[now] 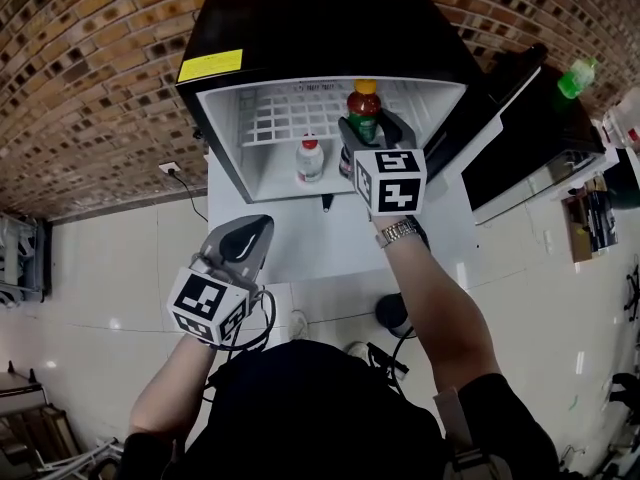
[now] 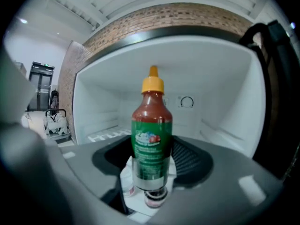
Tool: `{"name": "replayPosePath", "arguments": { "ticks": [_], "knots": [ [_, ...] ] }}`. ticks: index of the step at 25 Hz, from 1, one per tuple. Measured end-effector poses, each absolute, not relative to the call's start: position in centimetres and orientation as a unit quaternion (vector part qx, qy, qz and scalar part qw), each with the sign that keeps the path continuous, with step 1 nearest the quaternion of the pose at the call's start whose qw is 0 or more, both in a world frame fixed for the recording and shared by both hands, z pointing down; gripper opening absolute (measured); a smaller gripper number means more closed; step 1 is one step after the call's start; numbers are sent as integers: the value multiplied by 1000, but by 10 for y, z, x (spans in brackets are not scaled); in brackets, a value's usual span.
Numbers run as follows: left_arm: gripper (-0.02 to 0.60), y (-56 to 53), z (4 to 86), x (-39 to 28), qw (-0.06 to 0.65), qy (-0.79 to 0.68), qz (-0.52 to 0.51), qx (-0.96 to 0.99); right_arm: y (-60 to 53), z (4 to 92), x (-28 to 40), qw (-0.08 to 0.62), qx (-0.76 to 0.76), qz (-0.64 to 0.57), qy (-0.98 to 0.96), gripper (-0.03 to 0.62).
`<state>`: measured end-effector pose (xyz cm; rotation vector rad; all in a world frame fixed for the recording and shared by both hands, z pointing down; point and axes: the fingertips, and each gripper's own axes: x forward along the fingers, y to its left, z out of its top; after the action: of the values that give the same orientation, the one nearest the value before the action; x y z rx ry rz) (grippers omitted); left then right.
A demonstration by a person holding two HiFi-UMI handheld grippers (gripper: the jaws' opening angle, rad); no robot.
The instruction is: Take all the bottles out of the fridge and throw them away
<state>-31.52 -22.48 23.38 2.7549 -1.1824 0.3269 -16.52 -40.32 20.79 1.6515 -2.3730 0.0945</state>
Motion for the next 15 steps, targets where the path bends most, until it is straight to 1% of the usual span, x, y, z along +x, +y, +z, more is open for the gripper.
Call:
{"name": "replayPosePath", "arguments": {
  "ticks": [8,15],
  "knots": [
    [3,-195,229,-265,57,-364,106,924,-332,202,-140,111,553,26,-825,267],
    [3,-159,232,-195,51,-328,111,937,-251,208,-92,112,549,26,-828,267]
  ]
}}
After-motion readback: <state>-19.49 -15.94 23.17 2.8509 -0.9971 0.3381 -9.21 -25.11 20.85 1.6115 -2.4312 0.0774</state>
